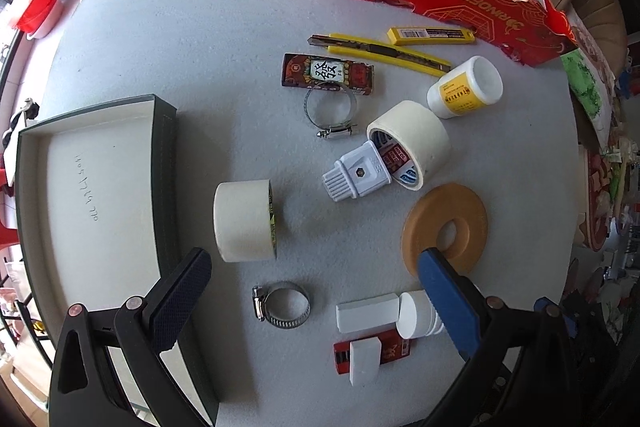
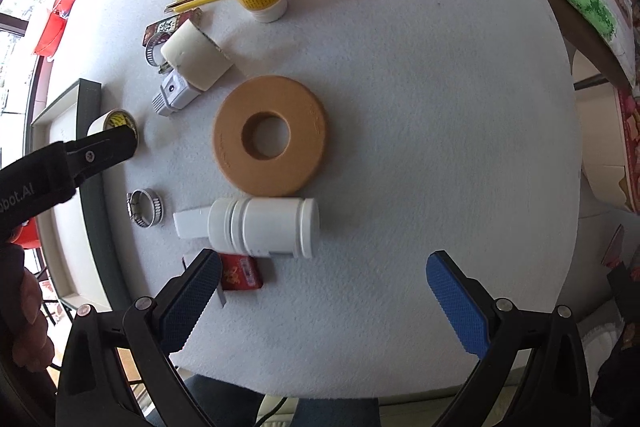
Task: Organize rigid objects
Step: 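Move the right tool toward the tan cork ring on the table, then close the right tool on the rim of the tan cork ring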
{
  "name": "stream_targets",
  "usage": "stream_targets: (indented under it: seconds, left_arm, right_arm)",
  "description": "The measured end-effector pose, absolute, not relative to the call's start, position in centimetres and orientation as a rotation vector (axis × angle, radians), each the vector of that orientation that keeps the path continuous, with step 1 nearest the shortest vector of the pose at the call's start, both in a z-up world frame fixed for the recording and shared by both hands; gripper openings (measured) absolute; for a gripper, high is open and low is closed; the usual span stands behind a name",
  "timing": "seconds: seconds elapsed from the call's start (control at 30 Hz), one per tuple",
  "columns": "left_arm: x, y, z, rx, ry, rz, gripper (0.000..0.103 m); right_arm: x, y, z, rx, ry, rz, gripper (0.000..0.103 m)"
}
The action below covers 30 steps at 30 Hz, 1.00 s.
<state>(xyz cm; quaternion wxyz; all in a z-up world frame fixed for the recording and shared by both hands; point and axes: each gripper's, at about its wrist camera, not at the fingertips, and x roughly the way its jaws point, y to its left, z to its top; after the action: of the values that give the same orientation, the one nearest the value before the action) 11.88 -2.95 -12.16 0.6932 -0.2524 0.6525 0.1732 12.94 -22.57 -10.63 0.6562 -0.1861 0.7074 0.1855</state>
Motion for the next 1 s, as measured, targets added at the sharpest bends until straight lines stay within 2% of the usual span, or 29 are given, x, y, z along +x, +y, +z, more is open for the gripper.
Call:
stream_targets:
  seconds: [0.23,0.47,0.7,1.0]
  left_arm:
    - [13.7,-3.0,-13.0,-0.403,1.417,0.445,0.103]
    - [12.0,-1.2,-12.1,-0.453,1.386,0.451,0.103]
    - [11.2,-1.1,-12.9,-0.414,1.423,0.431,0.103]
    - [12.4,-2.0,-17.0,-0.491,1.468,0.495,0.103]
  right_arm:
    - [13.5,-19.0,-13.4,-0.614,1.508,0.532,0.103]
    - [14.0,-17.0,-15.0,-0.691,1.481,0.553,0.103]
    - [16.1,-17.5,-14.7,-0.652,1.438,0.447,0.103]
    - [17.5,-19.1,-13.6,-0.572,1.518,0.422,0.103]
